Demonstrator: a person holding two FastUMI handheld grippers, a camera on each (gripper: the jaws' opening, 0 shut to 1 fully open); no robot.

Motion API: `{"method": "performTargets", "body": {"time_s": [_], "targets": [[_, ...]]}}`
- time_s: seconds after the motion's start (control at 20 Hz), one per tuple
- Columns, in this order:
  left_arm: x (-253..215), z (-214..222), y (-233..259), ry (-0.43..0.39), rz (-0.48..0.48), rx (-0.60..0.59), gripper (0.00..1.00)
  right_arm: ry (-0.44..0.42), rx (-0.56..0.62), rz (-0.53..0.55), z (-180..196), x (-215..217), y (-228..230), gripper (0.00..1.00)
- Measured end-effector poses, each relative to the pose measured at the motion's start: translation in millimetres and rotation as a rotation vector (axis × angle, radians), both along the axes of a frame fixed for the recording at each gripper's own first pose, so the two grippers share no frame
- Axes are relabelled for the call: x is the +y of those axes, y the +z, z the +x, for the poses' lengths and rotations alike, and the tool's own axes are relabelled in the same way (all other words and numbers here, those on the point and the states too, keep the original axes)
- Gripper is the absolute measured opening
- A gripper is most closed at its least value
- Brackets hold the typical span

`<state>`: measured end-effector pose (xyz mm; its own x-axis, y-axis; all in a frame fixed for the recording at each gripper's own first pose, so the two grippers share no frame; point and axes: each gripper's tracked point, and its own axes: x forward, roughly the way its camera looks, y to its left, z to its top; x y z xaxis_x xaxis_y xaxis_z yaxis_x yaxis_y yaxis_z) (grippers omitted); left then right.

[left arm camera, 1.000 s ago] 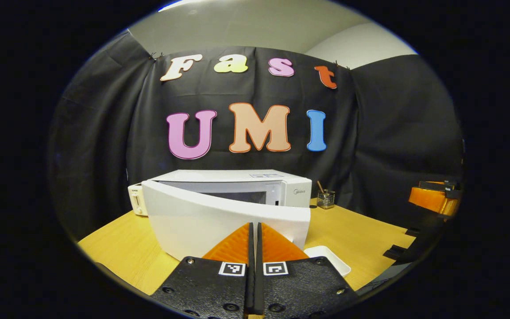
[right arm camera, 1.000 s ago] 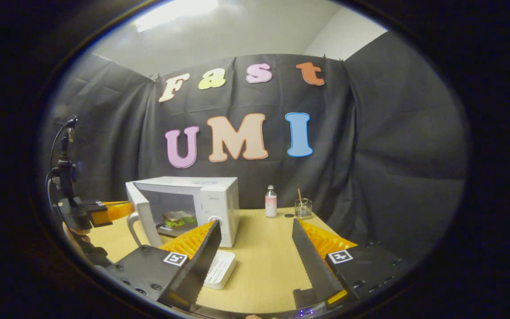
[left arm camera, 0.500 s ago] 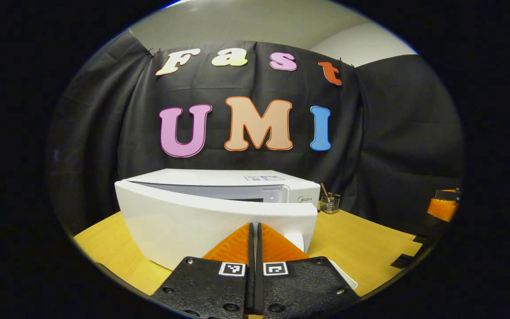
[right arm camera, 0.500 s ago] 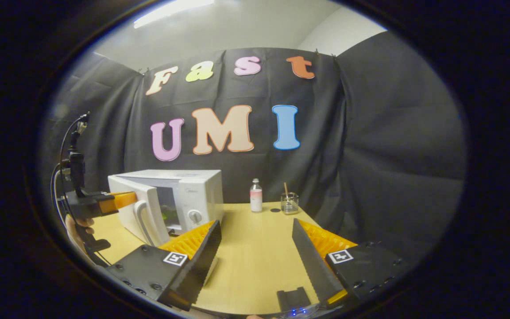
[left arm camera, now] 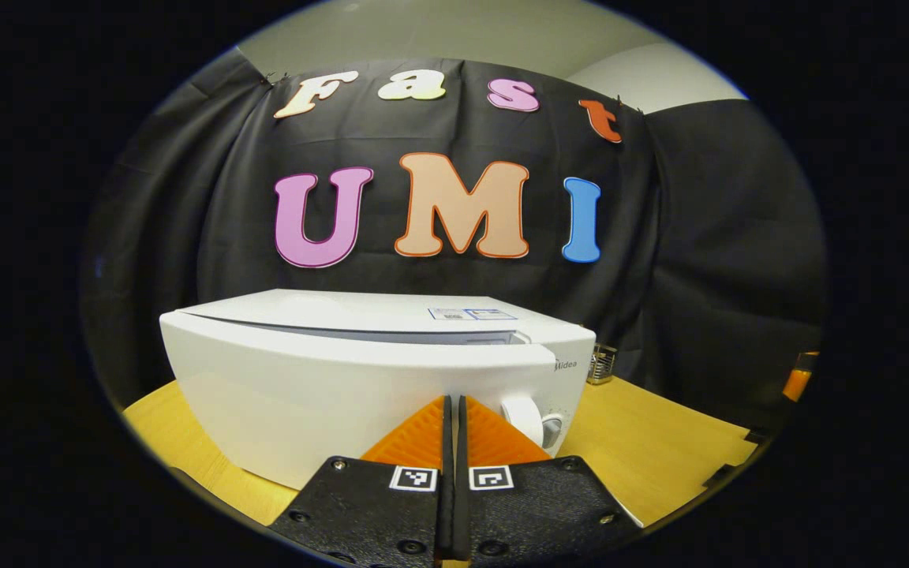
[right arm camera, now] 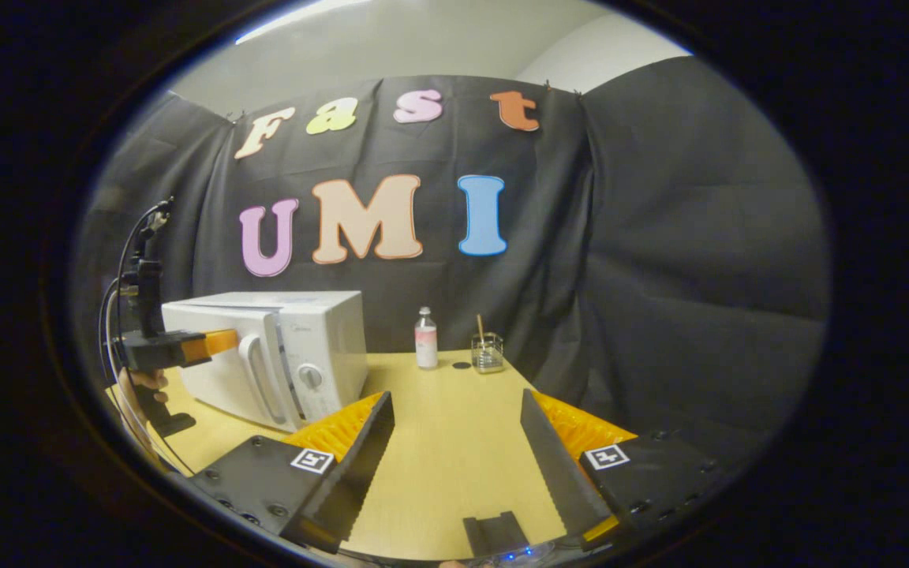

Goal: Open the microwave oven with the left hand, put the food in, and close the microwave oven.

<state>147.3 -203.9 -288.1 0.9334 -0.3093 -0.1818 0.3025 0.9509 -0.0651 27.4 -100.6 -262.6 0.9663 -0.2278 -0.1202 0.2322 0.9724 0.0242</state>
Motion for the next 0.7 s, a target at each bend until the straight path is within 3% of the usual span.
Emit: {"method": "performTargets", "body": {"time_s": [0.05, 0.1, 0.3, 0.45, 0.55, 0.7], "targets": [[-1.2, 2.7, -0.8, -0.001, -0.003, -0.001, 0.01, -0.001, 0.005, -0.002, 1.6, -0.2, -1.3, 0.99], [-2.0, 6.4, 0.5, -0.001, -0.005, -0.006, 0.01, -0.002, 0.006, 0.002, 2.4, -2.5, -0.9, 0.94], [-1.6, 17.5, -6.8, 0.02, -0.008, 0.003, 0.01, 0.019, -0.01, 0.06, 10.0, -2.0, -0.4, 0.94], [-9.8, 17.8, -3.0, 0.008, -0.052, -0.014, 0.01, -0.007, -0.013, 0.05, 10.7, -13.5, -2.4, 0.99], [-10.3, 20.0, -3.8, 0.008, -0.044, -0.007, 0.01, -0.034, -0.001, 0.043, 10.9, -24.5, -6.8, 0.94], [-9.5, 20.9, -3.5, 0.016, -0.033, -0.01, 0.01, -0.049, 0.005, 0.058, 14.2, -30.3, -10.7, 0.99]]}}
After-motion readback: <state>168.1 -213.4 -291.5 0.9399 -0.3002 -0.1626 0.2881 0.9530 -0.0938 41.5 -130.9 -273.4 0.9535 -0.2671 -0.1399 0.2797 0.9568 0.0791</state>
